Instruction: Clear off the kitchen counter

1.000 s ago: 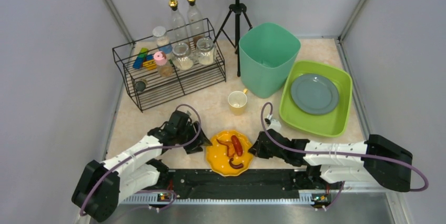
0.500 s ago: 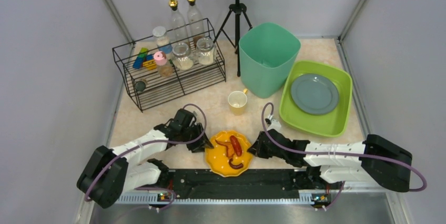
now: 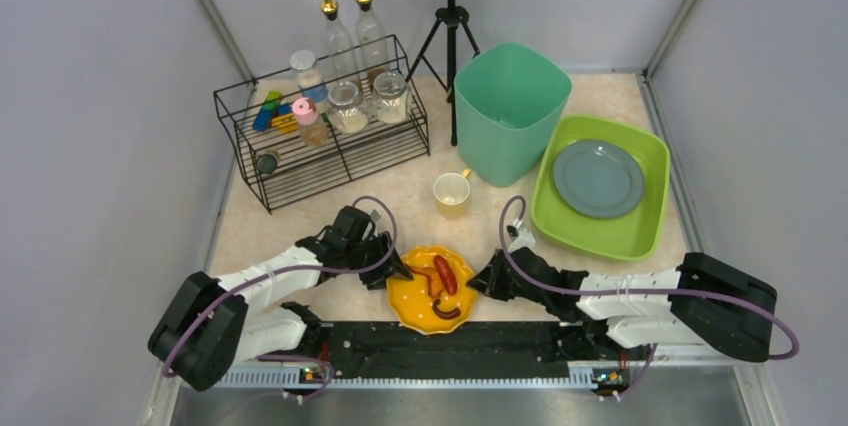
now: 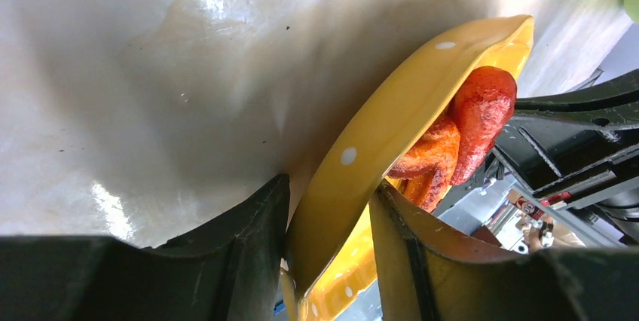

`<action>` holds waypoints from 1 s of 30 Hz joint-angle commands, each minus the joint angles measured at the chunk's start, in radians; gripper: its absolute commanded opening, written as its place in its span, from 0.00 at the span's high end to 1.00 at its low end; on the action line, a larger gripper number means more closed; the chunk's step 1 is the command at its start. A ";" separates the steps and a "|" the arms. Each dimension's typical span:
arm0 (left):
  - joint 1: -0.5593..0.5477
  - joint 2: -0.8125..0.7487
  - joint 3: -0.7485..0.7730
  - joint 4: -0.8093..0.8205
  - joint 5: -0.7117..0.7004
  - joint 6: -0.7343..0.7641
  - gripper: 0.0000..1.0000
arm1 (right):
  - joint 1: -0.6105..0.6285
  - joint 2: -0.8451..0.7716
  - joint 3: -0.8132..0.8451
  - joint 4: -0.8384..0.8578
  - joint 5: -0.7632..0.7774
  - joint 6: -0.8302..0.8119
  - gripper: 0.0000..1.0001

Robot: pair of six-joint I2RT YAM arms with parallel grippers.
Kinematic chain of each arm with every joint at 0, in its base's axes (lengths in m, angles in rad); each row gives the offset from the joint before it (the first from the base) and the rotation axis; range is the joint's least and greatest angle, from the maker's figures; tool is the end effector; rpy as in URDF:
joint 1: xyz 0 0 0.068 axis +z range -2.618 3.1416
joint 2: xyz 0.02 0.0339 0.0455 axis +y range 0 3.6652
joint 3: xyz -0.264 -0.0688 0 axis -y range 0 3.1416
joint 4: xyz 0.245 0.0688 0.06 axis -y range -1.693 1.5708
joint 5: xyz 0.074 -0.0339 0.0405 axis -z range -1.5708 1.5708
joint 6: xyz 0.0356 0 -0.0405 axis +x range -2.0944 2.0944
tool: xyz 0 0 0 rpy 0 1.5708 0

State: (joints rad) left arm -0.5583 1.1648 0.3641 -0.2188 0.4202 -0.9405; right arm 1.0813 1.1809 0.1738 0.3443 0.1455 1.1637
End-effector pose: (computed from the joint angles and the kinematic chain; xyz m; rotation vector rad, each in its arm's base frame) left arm 0.1494 -0.1104 0.1312 -0.3728 2.8326 -0.9947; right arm 0.0927 0.1629 0.1154 0.1874 2.4367 0.9969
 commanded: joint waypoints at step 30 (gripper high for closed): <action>-0.056 -0.199 -0.143 0.274 0.014 -0.081 1.00 | -0.001 -0.085 0.080 -0.190 -0.024 -0.049 1.00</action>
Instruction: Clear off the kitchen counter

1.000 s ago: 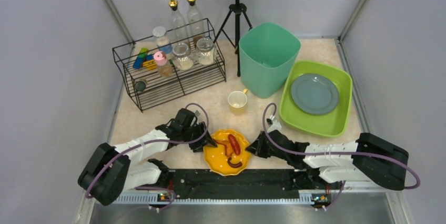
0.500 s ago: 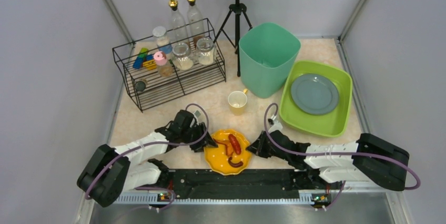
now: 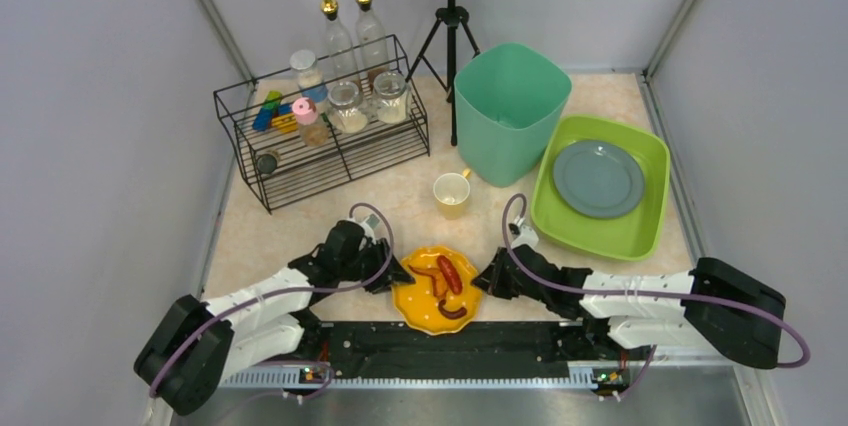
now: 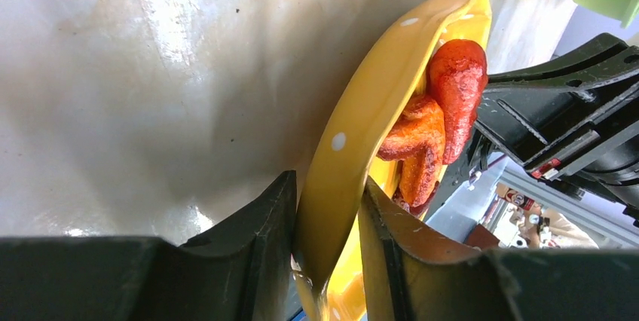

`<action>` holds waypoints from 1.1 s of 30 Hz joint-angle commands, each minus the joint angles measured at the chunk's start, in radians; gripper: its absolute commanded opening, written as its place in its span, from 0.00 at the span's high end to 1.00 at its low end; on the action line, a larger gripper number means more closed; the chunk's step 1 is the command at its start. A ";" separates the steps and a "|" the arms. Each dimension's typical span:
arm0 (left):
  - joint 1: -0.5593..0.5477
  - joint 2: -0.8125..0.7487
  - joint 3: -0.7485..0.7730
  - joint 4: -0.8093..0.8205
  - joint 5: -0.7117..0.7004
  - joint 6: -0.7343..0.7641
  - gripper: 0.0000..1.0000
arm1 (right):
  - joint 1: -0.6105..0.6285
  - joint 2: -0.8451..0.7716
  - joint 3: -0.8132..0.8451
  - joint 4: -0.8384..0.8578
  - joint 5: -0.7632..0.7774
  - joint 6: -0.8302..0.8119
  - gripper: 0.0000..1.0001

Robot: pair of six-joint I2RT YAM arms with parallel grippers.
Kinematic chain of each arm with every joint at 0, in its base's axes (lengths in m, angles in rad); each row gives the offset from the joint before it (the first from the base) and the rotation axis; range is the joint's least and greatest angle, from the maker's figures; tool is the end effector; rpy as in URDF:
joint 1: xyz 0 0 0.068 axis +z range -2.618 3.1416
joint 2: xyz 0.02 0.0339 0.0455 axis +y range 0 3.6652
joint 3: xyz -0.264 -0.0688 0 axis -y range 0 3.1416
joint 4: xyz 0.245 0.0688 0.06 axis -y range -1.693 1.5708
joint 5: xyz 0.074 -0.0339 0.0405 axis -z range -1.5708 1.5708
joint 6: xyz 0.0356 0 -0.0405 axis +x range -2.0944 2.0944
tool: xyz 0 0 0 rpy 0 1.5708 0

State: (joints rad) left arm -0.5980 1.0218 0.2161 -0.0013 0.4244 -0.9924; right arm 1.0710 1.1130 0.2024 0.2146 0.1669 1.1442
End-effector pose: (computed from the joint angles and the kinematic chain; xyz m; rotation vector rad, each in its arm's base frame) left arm 0.1313 -0.1072 0.1267 -0.2952 2.6511 -1.1630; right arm 0.0937 0.1593 0.1236 0.1854 2.4449 0.9334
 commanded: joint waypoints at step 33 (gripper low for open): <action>-0.009 -0.298 0.095 0.280 0.057 -0.184 1.00 | 0.007 -0.277 0.375 -0.508 0.073 -0.170 1.00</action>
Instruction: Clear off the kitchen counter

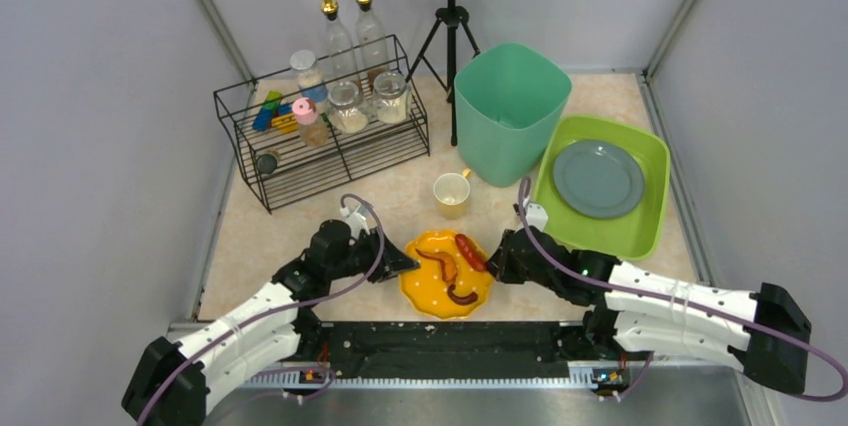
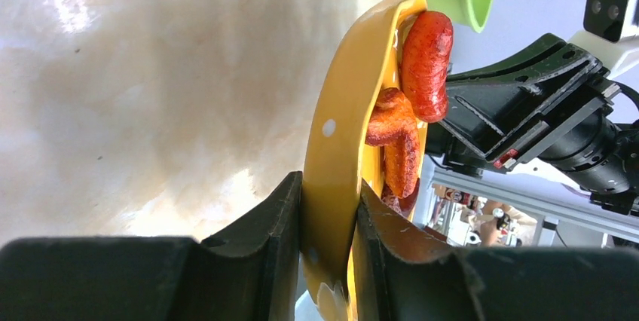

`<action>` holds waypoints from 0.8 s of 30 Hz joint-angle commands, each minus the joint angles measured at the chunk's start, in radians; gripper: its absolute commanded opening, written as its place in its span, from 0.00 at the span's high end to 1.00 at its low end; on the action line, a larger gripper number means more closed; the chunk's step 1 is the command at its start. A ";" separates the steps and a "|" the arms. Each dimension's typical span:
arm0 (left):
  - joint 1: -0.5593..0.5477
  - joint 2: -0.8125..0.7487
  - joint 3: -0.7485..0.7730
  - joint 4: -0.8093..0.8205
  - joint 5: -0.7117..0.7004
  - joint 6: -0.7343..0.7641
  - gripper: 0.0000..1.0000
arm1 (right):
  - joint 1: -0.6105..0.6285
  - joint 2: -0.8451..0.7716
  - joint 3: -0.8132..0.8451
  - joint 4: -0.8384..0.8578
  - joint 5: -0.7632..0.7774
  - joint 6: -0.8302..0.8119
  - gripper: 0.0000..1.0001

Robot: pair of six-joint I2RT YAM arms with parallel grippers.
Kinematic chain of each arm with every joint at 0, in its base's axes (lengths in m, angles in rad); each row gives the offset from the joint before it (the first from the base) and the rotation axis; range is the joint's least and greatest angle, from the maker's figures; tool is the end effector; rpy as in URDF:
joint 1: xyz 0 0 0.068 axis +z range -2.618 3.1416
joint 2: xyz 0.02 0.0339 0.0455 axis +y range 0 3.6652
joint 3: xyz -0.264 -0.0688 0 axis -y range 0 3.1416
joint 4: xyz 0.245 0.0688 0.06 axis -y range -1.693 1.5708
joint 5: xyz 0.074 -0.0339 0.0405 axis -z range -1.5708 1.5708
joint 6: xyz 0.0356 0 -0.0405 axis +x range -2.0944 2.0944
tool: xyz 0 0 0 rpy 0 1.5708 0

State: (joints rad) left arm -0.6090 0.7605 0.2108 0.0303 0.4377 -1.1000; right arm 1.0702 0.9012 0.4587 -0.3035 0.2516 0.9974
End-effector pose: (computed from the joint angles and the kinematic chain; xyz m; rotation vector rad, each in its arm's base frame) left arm 0.1236 -0.1046 0.1659 -0.2812 2.3892 -1.3925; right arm 0.0956 0.1562 0.1962 0.0455 2.4133 0.7501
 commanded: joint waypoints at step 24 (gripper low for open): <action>0.020 -0.070 0.183 0.311 -0.056 -0.138 1.00 | 0.008 -0.223 0.271 -0.228 0.093 -0.057 0.63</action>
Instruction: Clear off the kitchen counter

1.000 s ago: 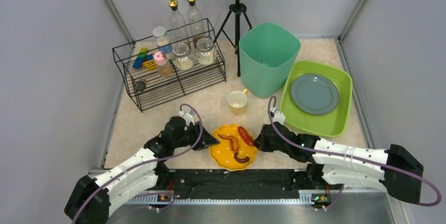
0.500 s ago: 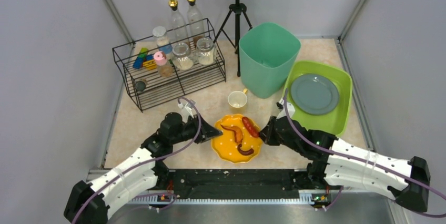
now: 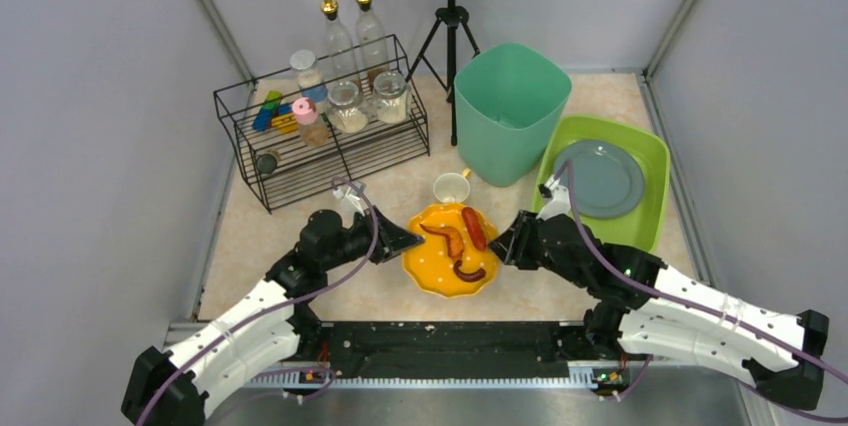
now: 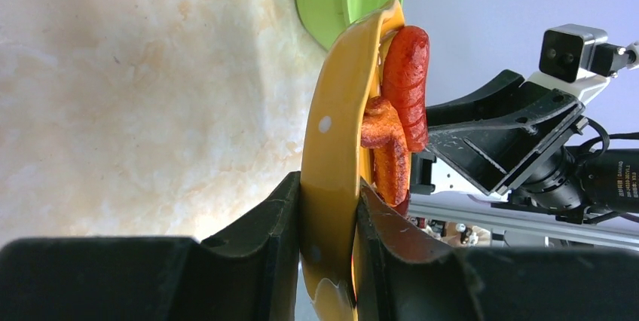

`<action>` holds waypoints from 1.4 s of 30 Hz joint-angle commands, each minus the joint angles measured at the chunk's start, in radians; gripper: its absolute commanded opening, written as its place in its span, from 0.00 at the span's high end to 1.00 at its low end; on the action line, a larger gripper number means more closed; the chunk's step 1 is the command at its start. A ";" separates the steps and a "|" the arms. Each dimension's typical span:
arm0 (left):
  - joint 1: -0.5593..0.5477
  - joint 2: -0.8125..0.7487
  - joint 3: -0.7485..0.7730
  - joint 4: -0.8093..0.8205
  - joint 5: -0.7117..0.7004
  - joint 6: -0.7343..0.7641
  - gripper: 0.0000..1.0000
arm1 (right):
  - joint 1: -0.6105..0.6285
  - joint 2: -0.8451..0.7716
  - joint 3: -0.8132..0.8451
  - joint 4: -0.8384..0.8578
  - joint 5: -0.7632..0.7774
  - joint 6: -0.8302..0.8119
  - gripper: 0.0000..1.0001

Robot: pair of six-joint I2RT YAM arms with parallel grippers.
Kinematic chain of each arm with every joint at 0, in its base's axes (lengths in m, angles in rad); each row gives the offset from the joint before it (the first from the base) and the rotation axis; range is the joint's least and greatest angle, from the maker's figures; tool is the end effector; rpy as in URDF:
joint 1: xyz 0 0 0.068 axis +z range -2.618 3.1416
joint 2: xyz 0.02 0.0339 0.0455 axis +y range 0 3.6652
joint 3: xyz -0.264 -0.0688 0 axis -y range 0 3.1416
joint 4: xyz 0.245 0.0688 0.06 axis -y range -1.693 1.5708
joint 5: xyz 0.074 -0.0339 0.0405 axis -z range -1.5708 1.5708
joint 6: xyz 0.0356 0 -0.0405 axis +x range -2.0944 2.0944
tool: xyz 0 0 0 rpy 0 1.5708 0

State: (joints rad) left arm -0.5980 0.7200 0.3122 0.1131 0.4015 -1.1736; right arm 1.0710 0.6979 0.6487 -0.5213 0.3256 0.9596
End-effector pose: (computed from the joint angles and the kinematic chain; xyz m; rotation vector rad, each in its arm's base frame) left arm 0.1346 -0.1086 0.2145 -0.2990 2.1521 -1.5103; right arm 0.0848 0.1315 0.2728 0.0754 2.2289 0.8390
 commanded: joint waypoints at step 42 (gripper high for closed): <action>0.207 0.675 1.062 0.160 0.077 -0.013 1.00 | 0.008 -0.192 -0.010 -0.167 0.130 0.004 0.64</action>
State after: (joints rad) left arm -0.4065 1.3350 1.2118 0.0601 0.4187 -1.1515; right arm 1.0725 0.5037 0.6411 -0.7345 0.4599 0.9771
